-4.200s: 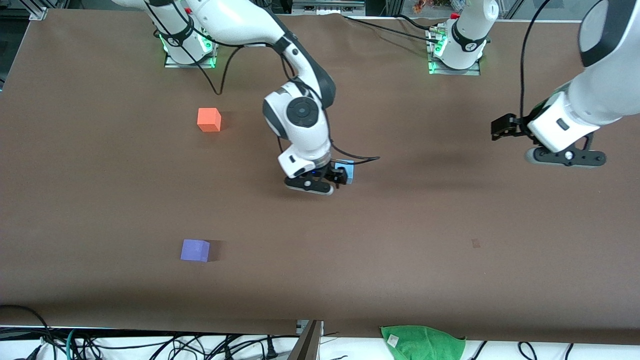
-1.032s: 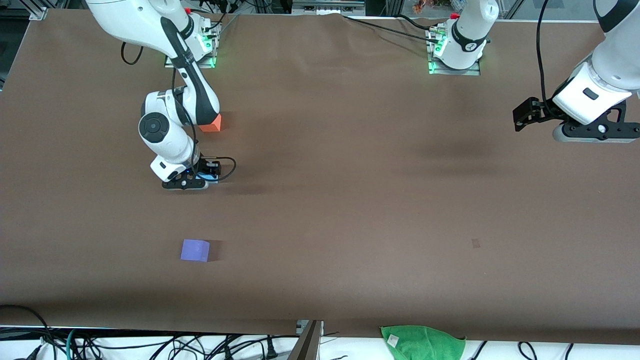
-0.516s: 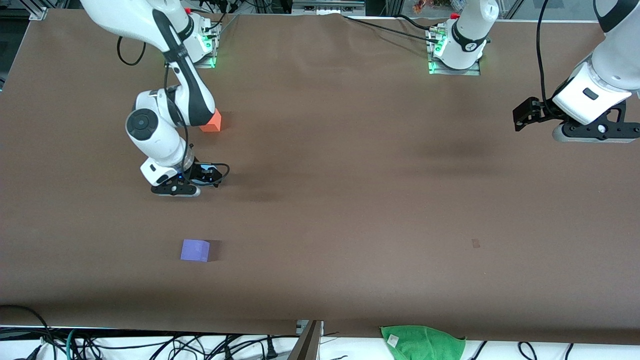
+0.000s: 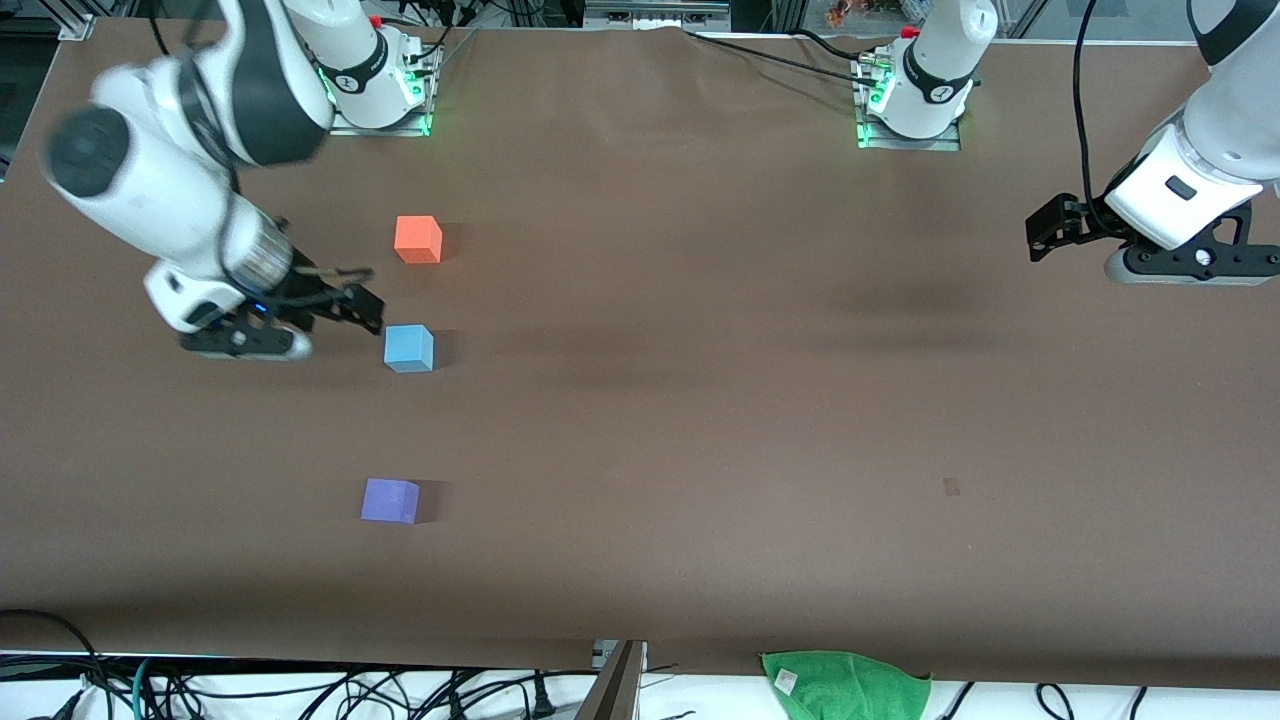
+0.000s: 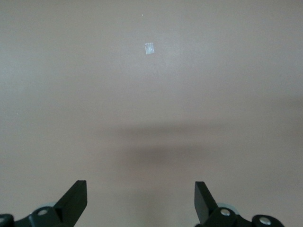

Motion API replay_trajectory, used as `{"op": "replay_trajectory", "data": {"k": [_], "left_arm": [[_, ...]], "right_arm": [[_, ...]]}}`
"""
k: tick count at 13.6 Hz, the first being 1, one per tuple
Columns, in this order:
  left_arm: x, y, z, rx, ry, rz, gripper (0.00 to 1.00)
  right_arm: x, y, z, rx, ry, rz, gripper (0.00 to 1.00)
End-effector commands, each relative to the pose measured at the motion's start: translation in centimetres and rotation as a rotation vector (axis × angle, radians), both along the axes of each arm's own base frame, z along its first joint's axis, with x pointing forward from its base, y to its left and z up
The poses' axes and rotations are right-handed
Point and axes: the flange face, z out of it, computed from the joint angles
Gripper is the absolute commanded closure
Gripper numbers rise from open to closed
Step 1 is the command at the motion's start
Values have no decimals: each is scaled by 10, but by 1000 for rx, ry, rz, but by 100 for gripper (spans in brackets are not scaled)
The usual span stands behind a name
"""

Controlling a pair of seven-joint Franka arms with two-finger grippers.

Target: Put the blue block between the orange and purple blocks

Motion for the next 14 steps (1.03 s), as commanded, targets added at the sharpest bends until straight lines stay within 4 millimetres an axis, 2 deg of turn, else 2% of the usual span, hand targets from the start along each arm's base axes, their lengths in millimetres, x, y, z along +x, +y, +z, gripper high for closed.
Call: {"op": "replay_trajectory", "data": {"k": [1,3,4,5,8,11,14], "left_arm": [[-4,-1,5,-20,3,-2,0],[-4,0,5,-43,5,5,0],[-4,1,5,-43,4,7,0],[-4,1,5,-43,4,9,0],[-4,1,5,-43,4,9,0],[-4,1,5,-44,4,9,0],[-4,2,5,-44,4,10,0]], "right_arm": [[-17,-13,55,6,69,11,0],[-20,-16,79,-7,86,26,0],[-20,-23,81,-12,82,32,0],[-21,-42,86,-10,79,56,0],[-25,-62,93,-58,79,91,0],[-26,-63,99,-90,71,112,0],[-17,-59,105,-96,53,110,0]]}}
